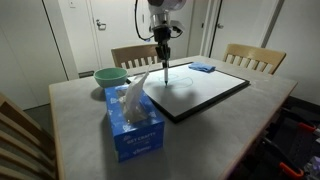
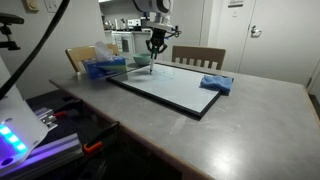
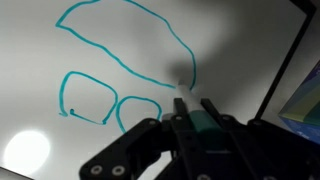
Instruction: Get the marker from the mint-green bowl and use it to draw on the whiteboard
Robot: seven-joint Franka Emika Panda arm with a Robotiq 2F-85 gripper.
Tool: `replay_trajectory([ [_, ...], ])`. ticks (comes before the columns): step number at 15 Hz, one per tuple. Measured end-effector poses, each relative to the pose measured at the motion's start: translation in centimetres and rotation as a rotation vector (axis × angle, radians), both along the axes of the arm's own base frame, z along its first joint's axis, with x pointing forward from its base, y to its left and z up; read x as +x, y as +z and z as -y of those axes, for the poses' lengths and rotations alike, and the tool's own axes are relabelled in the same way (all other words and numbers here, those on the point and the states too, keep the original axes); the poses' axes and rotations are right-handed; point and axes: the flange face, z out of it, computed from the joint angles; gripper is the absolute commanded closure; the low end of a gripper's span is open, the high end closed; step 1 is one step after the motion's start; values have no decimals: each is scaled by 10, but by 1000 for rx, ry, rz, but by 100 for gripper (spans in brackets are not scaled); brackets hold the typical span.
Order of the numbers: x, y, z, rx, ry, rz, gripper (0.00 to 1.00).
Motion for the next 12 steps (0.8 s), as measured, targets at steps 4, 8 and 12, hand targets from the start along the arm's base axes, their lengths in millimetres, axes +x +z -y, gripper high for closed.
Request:
replay_trajectory([
  [4, 1, -1, -16, 14, 31, -15, 95],
  [8, 1, -2, -27, 18, 48, -23, 95],
  [12, 3, 0, -28, 14, 50, -16, 95],
])
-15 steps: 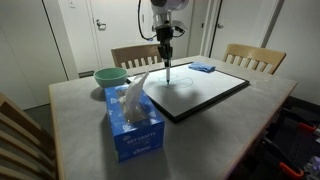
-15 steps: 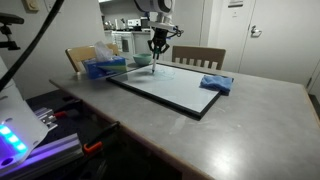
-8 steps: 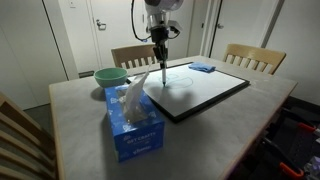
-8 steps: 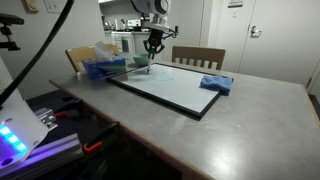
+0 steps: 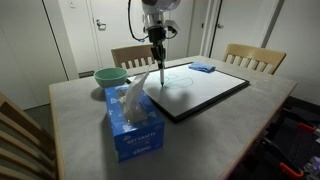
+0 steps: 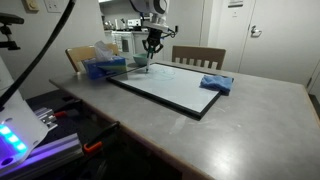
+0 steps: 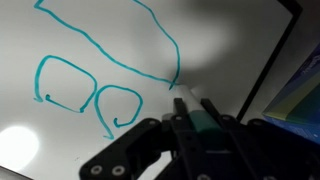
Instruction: Get the marker from the mint-green bowl and use it to draw on the whiteboard
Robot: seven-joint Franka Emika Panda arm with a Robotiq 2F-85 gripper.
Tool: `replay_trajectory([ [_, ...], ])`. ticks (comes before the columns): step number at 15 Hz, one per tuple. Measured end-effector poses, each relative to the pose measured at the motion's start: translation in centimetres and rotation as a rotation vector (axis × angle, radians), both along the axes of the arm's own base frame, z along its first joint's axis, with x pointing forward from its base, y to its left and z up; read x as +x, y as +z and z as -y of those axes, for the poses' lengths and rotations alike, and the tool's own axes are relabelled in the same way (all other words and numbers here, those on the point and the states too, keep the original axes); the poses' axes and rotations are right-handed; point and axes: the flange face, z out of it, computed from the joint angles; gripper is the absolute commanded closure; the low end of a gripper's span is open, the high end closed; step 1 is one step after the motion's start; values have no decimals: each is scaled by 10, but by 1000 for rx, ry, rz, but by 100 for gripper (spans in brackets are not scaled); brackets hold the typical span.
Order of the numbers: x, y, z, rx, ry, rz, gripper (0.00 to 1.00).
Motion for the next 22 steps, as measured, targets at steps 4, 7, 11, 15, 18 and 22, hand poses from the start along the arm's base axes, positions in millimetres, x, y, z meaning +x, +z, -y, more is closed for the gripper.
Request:
replay_trajectory([
  [4, 10, 27, 6, -74, 9, 64, 95],
  [7, 16, 69, 1, -131, 35, 130, 95],
  [11, 24, 108, -15, -108, 71, 205, 95],
  [15, 33, 119, -29, 41, 116, 287, 95],
  [18, 39, 120, -35, 177, 143, 329, 95],
  [22, 41, 105, -42, 326, 188, 326, 95],
])
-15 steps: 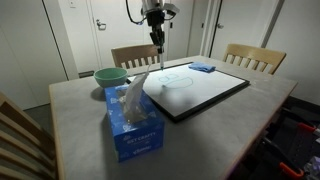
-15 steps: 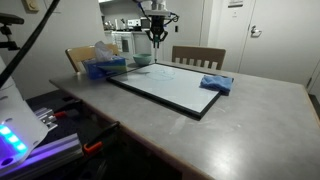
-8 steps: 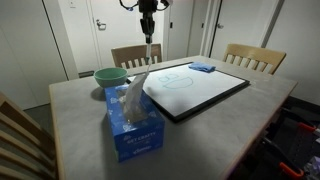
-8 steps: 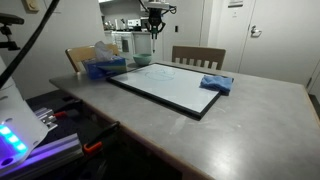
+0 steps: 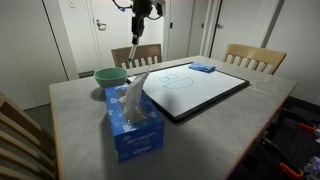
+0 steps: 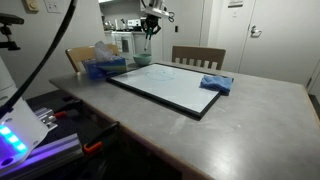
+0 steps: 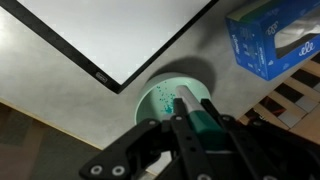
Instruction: Get the marker from the mint-green bowl and use it to draw on the whiteboard
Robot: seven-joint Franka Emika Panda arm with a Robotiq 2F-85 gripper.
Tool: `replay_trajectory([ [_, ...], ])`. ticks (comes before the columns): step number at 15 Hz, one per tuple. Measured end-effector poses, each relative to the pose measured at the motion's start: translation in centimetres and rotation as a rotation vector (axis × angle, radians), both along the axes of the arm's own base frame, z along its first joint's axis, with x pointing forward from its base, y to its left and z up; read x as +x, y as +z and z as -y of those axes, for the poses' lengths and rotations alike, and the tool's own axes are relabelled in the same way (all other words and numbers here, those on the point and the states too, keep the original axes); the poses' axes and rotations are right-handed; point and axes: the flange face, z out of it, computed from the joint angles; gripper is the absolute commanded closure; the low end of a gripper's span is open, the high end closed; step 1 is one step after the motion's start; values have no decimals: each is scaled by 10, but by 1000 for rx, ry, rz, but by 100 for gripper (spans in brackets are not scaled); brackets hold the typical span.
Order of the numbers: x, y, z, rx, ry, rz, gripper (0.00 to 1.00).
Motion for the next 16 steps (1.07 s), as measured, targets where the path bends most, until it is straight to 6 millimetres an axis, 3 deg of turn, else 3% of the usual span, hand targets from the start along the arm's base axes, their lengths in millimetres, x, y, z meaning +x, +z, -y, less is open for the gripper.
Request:
replay_trajectory([
  [9, -4, -54, -17, 109, 103, -54, 95],
  [16, 1, -74, -27, 123, 122, 4, 95],
])
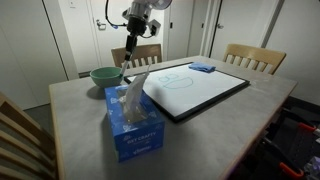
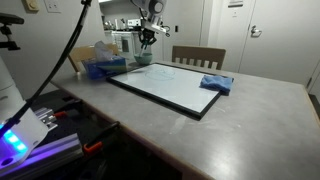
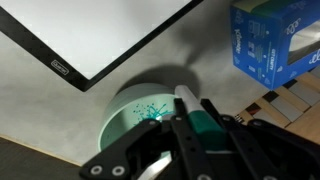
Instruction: Get the marker from the mint-green bowl and use it to draw on the whiteboard
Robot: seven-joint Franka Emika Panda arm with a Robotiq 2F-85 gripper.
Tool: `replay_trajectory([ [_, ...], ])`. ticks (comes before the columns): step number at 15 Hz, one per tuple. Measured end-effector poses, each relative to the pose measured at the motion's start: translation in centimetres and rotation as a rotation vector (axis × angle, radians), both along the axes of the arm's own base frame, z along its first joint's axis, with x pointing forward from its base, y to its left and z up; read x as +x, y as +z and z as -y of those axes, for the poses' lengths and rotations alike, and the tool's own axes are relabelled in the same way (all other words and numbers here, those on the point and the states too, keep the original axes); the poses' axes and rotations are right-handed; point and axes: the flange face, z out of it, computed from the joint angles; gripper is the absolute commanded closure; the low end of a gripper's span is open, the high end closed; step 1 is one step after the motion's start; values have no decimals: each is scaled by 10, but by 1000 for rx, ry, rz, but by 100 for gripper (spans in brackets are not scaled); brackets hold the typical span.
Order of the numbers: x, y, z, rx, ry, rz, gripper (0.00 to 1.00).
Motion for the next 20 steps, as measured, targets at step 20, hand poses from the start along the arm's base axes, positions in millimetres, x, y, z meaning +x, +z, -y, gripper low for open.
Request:
replay_trajectory([
  [20, 9, 31, 5, 22, 63, 25, 95],
])
